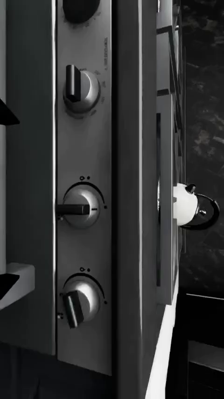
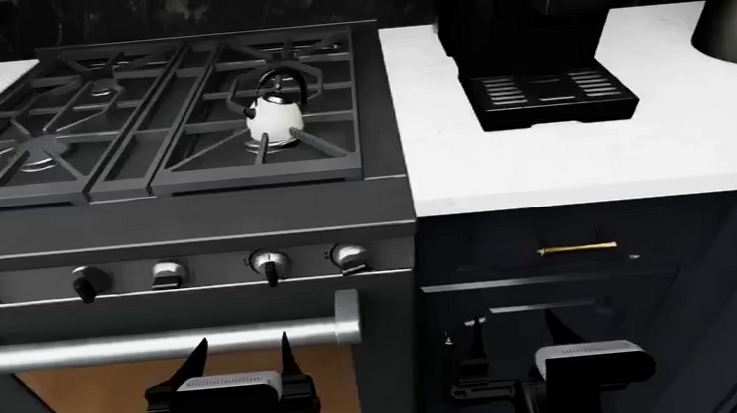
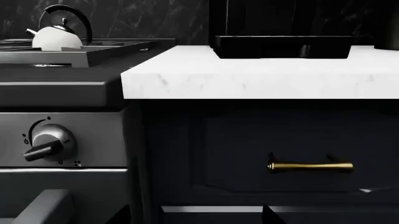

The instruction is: Turn off the front right burner of the stove.

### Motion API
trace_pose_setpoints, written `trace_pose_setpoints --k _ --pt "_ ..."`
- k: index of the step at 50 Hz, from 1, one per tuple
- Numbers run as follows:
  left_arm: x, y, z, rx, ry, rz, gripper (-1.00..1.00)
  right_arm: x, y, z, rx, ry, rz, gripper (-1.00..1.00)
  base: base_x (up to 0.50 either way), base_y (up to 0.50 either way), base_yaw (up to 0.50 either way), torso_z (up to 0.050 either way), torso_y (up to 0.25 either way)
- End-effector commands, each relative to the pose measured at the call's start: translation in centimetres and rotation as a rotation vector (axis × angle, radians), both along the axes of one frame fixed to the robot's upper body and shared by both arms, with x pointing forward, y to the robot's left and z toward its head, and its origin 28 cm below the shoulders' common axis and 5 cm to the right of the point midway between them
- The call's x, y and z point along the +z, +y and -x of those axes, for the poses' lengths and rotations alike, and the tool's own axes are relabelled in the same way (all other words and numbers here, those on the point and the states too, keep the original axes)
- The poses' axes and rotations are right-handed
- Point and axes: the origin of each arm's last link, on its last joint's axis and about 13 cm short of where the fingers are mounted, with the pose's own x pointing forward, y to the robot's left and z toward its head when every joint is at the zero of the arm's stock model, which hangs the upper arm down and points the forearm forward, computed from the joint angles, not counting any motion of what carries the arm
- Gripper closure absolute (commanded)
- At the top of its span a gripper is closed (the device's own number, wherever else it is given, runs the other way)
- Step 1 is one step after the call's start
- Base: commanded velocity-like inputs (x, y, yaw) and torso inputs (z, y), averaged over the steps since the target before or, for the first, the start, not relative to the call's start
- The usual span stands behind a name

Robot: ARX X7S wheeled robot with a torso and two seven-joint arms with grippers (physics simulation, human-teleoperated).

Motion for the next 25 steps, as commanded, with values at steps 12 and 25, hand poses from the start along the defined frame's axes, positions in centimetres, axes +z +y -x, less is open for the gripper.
trace_pose_setpoints --k 12,25 --pt "0.05 0.0 0.03 0.002 -0.024 -0.005 -1.0 -0.11 0.01 0.0 0.003 -0.003 -0.004 -1.0 0.0 0.0 0.0 0.0 0.0" --pt "0.16 0.0 0.09 0.006 -0.024 0.003 -1.0 -0.04 0.0 -0.04 -0.002 0.002 -0.01 -1.0 0.0 0.0 0.0 0.0 0.0"
